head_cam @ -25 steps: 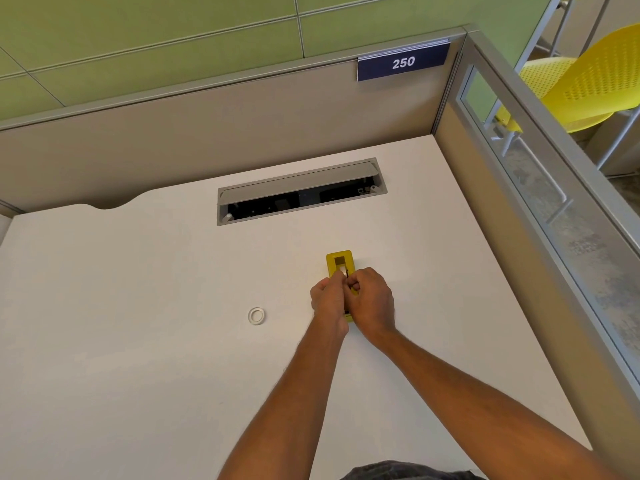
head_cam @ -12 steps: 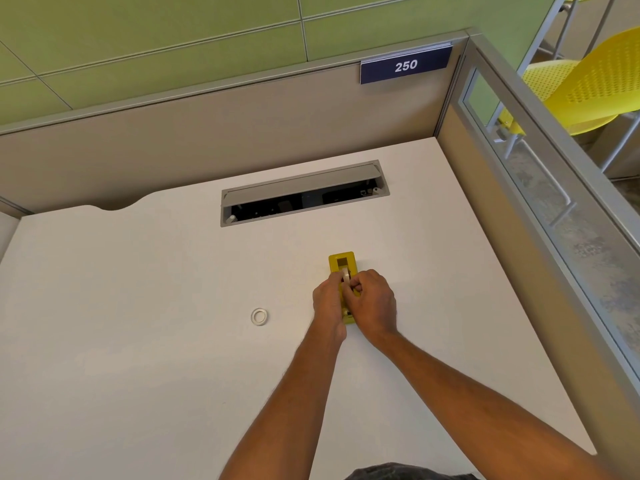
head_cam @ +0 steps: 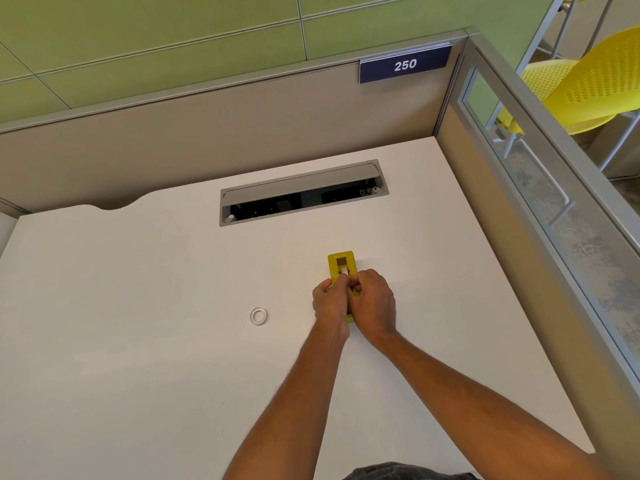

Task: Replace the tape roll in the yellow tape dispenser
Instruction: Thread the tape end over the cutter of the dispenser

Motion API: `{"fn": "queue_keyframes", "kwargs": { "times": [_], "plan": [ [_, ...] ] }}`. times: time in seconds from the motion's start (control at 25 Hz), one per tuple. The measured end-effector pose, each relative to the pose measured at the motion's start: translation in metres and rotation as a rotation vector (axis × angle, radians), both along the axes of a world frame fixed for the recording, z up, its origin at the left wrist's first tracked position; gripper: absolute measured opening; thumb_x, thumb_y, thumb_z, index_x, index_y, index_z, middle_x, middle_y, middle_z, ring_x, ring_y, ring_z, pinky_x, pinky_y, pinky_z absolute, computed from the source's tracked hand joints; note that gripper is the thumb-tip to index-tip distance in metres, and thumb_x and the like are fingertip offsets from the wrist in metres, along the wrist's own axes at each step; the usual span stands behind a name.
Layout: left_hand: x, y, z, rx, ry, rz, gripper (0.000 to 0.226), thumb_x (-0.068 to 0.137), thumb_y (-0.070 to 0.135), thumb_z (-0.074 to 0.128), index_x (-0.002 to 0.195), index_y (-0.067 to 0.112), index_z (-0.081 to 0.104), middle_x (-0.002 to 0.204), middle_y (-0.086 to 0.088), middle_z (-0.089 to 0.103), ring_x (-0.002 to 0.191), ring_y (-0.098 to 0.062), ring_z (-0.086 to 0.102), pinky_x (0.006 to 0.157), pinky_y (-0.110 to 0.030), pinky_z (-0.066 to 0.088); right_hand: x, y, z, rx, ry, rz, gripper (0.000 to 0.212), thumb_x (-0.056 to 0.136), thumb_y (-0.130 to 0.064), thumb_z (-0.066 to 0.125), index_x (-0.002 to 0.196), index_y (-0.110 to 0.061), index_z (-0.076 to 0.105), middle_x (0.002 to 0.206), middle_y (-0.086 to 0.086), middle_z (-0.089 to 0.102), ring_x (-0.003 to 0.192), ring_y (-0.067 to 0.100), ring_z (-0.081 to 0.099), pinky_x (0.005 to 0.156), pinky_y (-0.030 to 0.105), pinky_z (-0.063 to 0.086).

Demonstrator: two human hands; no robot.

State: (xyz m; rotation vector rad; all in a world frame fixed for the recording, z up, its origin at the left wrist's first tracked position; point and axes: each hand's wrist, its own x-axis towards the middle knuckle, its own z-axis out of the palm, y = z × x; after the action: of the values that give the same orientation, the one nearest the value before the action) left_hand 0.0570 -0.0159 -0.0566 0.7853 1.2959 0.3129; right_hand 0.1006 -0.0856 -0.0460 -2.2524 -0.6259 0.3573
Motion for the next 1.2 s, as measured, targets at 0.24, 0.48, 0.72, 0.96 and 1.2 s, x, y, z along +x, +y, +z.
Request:
{"fn": "queue_keyframes", "kwargs": {
  "times": [0.24, 0.48, 0.72, 0.96, 1.2],
  "plan": [
    [0.003, 0.001, 0.000, 0.001, 0.006, 0.014, 0.058, 0.091, 0.029, 0.079, 0.141, 0.002, 0.067, 0.132, -0.023, 0.077, 0.125, -0.041, 0.075, 0.103, -0.056, 0.063, -0.001, -0.002, 0.001, 0.005, -0.004, -0.008, 0.020, 0.101, -0.031, 0.073, 0.095, -0.013, 0.070, 0.097, 0.001, 0.071, 0.088, 0.019, 0.064, 0.071, 0.031, 0.056],
    [0.001, 0.000, 0.000, -0.014, 0.021, -0.003, 0.049, 0.093, 0.026, 0.074, 0.135, 0.002, 0.070, 0.126, -0.021, 0.079, 0.115, -0.038, 0.077, 0.098, -0.050, 0.064, -0.001, -0.001, -0.001, 0.004, 0.003, -0.019, 0.022, 0.101, -0.036, 0.073, 0.098, -0.014, 0.072, 0.099, 0.000, 0.072, 0.089, 0.017, 0.065, 0.075, 0.037, 0.062],
    [-0.002, 0.002, -0.001, -0.024, -0.010, -0.019, 0.029, 0.096, 0.039, 0.068, 0.104, 0.012, 0.079, 0.109, -0.021, 0.079, 0.098, -0.028, 0.071, 0.097, -0.053, 0.062, -0.003, 0.000, 0.000, 0.017, -0.012, -0.027, 0.023, 0.101, -0.039, 0.072, 0.091, -0.019, 0.070, 0.092, -0.004, 0.069, 0.085, 0.016, 0.064, 0.070, 0.040, 0.061],
    [-0.003, -0.002, -0.011, 0.051, 0.012, 0.002, 0.034, 0.099, 0.031, 0.070, 0.113, 0.001, 0.078, 0.101, -0.019, 0.079, 0.093, -0.026, 0.071, 0.090, -0.048, 0.064, -0.003, -0.001, 0.001, 0.024, 0.006, -0.023, 0.024, 0.101, -0.039, 0.072, 0.096, -0.015, 0.072, 0.096, -0.002, 0.071, 0.087, 0.016, 0.065, 0.072, 0.033, 0.060],
    [-0.001, -0.002, -0.006, 0.018, 0.004, 0.021, 0.041, 0.095, 0.026, 0.070, 0.130, 0.006, 0.073, 0.127, -0.022, 0.078, 0.099, -0.026, 0.073, 0.097, -0.050, 0.065, -0.001, -0.001, 0.001, 0.001, 0.007, -0.027, 0.023, 0.101, -0.037, 0.072, 0.096, -0.015, 0.072, 0.097, -0.002, 0.071, 0.088, 0.016, 0.064, 0.070, 0.028, 0.053]
  ]
}}
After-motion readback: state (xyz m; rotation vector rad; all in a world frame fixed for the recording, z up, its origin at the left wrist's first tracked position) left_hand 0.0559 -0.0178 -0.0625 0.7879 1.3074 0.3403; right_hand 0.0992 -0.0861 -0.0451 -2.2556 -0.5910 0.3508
